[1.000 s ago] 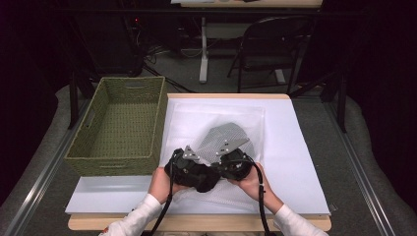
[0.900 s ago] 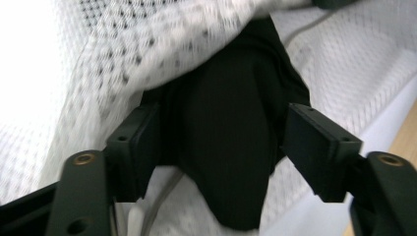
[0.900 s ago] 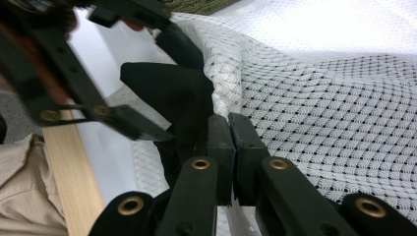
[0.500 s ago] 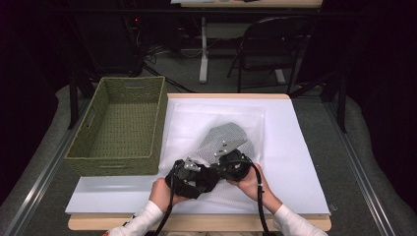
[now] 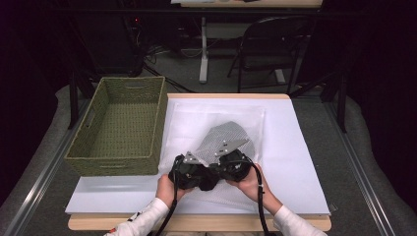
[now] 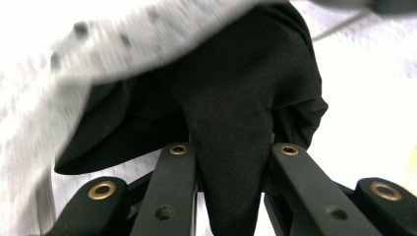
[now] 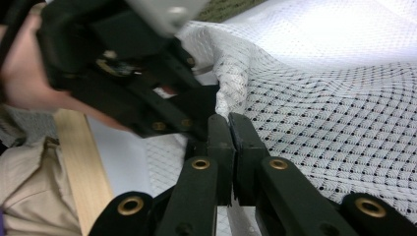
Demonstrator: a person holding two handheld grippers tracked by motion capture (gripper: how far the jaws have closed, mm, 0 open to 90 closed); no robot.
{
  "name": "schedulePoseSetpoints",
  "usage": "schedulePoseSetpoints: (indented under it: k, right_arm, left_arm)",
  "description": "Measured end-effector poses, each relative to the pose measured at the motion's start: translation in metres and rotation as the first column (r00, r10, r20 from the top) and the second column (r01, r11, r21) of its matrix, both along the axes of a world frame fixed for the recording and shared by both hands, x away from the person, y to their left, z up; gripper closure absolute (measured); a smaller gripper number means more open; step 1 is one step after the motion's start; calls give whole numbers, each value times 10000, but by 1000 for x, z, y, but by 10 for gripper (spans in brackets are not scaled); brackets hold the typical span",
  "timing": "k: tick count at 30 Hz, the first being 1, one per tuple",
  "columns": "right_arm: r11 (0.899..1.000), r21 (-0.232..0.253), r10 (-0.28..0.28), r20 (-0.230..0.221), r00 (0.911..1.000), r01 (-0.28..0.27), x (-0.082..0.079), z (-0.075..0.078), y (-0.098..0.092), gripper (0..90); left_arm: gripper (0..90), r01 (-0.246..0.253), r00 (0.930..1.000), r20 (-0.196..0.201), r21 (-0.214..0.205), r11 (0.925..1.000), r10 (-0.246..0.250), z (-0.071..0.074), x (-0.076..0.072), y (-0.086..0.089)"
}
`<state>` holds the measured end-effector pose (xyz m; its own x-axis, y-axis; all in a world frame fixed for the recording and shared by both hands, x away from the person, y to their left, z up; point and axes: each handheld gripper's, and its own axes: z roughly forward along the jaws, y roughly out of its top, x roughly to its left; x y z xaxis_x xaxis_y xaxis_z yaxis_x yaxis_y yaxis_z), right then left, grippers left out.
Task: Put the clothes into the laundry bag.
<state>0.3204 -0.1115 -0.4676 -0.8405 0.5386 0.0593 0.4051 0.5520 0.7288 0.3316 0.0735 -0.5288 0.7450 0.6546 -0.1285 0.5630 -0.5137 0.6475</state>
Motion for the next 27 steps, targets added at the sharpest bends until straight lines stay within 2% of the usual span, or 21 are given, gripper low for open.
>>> schedulePoseSetpoints:
  k: [1, 2, 5, 8, 9, 10, 11, 13, 14, 15, 16, 17, 18, 19, 23, 25, 26, 27]
  right_arm:
    - [10000, 37, 2, 27, 10000, -2, -1, 1, 0, 891]
    - [9998, 213, 32, 49, 10000, -33, -1, 5, -1, 891]
    - [9991, 417, -38, 13, 10000, 38, 1, 7, -4, 891]
    - [9994, 340, -110, -113, 9999, 114, 3, 4, -6, 891]
    - [9996, 172, -204, -214, 9996, 207, 5, -1, -7, 891]
    - [9996, 172, -204, -214, 9996, 207, 5, -1, -7, 891]
    - [9997, 13, -260, -211, 9994, 260, 5, -4, -8, 891]
    - [9996, 4, -266, -193, 9995, 267, 5, -4, -9, 890]
    - [9996, 10, -276, -160, 9995, 276, 5, -4, -10, 890]
    - [9996, 58, -274, -172, 9995, 275, 7, -4, -12, 890]
    - [9995, 85, -294, -236, 9993, 296, 7, -5, -12, 890]
    - [9995, 85, -294, -236, 9993, 296, 7, -5, -12, 890]
    - [9994, 88, -331, -272, 9991, 333, 8, -6, -14, 890]
    - [9992, 84, -382, -302, 9988, 385, 8, -6, -14, 890]
    - [9996, 41, -290, -233, 9993, 291, 8, -6, -13, 889]
    - [9997, 19, -240, -191, 9995, 240, 7, -5, -12, 889]
    - [9996, 42, -273, -218, 9994, 274, 6, -4, -12, 889]
    - [9996, 42, -273, -218, 9994, 274, 6, -4, -12, 889]
  left_arm:
    - [799, -60, 10000, 67, -30, 10000, 60, 1, 3, -1]
    - [796, -375, 9991, 161, -310, 9988, 380, 2, 9, -4]
    - [785, -419, 9987, 278, -290, 9987, 427, -1, 18, -8]
    - [754, -336, 9992, 193, -227, 9992, 340, -6, 21, -9]
    - [737, -111, 9999, 113, -83, 9999, 112, -7, 20, -8]
    - [716, -111, 9999, 113, -83, 9999, 112, -7, 20, -8]
    - [682, 46, 9999, 144, 4, 10000, -46, -6, 18, -8]
    - [651, 127, 9999, 98, 83, 9999, -128, -4, 17, -8]
    - [605, 234, 9997, 60, 103, 9997, -235, -3, 15, -8]
    - [515, 534, 9985, -139, 327, 9980, -529, -3, 13, -8]
    - [474, 534, 9985, -139, 327, 9980, -529, -3, 13, -8]
    - [474, 644, 9976, -273, 473, 9968, -631, -4, 11, -8]
    - [417, 717, 9965, -461, 601, 9956, -690, -7, 8, -7]
    - [404, 737, 9960, -545, 590, 9955, -706, -7, 6, -6]
    - [402, 641, 9961, -635, 461, 9969, -611, -8, -2, -4]
    - [433, 542, 9973, -528, 474, 9974, -517, -9, -6, -5]
    - [461, 356, 9989, -300, 299, 9989, -347, -10, -6, -7]
    - [510, 356, 9989, -300, 299, 9989, -347, -10, -6, -7]
